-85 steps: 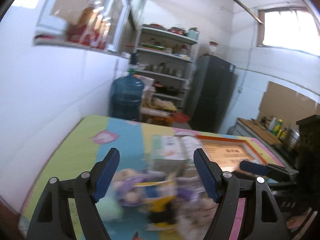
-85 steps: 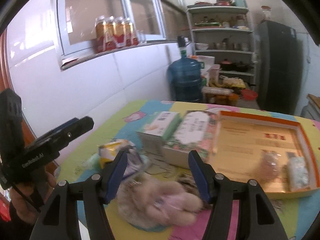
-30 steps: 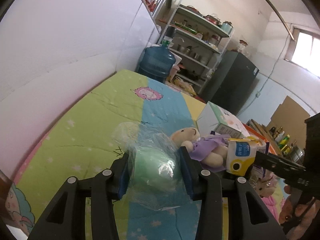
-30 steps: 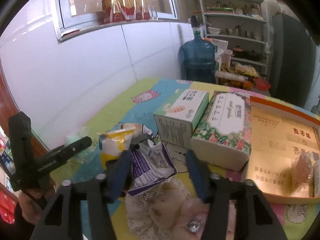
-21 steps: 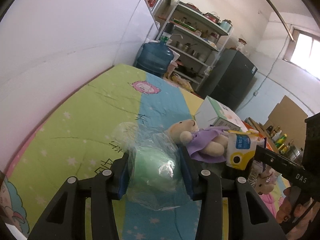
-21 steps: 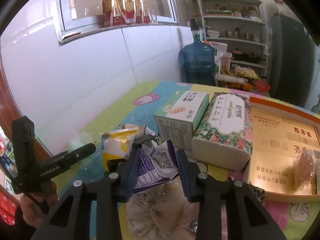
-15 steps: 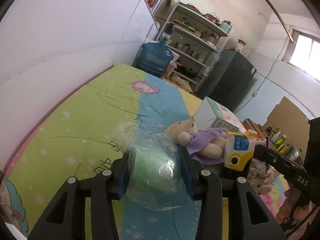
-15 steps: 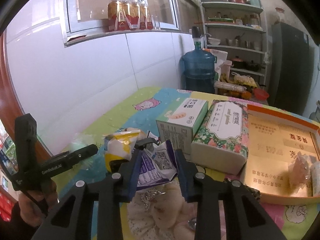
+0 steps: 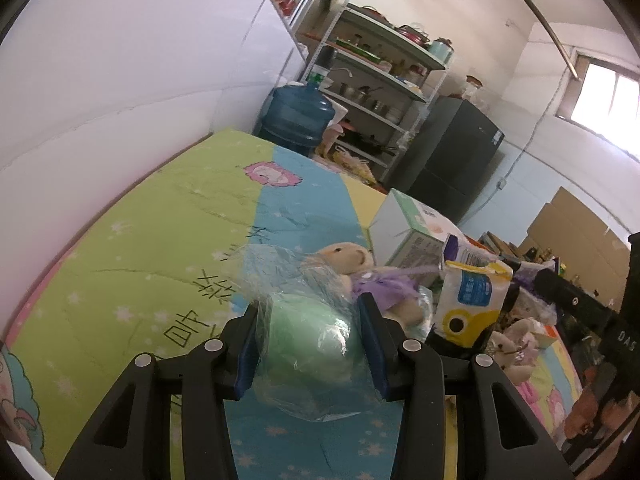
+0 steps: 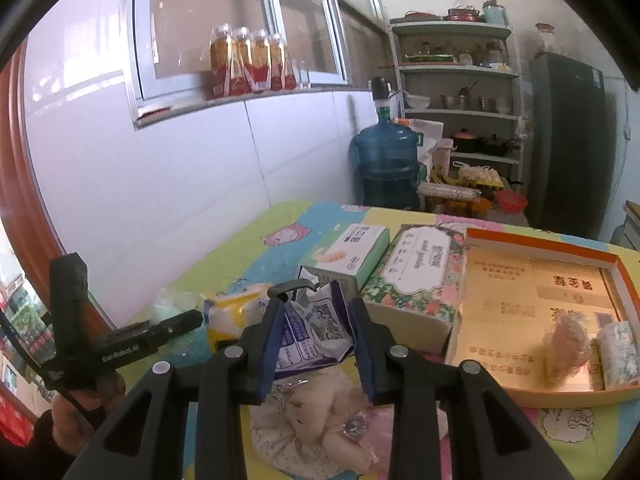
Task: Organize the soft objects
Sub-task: 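Carry the green ball and purple packet over the box with both tools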
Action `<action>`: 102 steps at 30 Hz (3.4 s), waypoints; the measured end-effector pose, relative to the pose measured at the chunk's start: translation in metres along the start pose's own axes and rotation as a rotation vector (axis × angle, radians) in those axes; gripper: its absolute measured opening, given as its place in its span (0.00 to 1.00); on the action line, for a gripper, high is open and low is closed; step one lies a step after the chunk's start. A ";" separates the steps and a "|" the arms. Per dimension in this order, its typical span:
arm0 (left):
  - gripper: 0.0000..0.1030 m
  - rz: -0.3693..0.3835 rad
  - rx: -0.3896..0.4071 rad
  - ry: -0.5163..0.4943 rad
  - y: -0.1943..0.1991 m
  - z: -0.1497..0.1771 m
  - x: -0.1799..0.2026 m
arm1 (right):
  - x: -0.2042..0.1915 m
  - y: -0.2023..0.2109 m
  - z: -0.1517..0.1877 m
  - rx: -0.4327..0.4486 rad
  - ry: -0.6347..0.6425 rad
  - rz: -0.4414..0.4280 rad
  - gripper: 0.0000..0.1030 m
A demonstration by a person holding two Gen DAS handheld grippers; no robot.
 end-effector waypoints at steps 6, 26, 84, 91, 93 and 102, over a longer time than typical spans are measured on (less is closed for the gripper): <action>0.45 0.022 0.016 -0.028 0.005 -0.006 0.014 | 0.006 0.013 -0.008 0.031 -0.009 0.008 0.33; 0.45 0.146 0.062 -0.156 0.014 -0.042 0.096 | 0.039 0.056 -0.020 0.121 -0.057 0.038 0.33; 0.45 0.362 -0.146 -0.279 -0.119 0.039 0.340 | 0.269 0.141 0.010 0.228 -0.303 0.312 0.33; 0.45 0.348 -0.173 -0.276 -0.143 0.039 0.360 | 0.289 0.128 0.004 0.214 -0.315 0.319 0.33; 0.45 0.339 -0.179 -0.272 -0.152 0.036 0.365 | 0.296 0.122 0.002 0.208 -0.322 0.320 0.33; 0.45 0.286 -0.253 -0.232 -0.196 0.038 0.375 | 0.317 0.092 0.000 0.154 -0.330 0.343 0.33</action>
Point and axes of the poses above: each gripper's, at about its wrist camera, not at the fingertips, and y roughly against the way its jaws point, x to its right, z to its underside, the point moved 4 cm from there along -y, roughly the way its jaws point, and after that the axes turned 12 degrees about x, right-handed, at the moved point
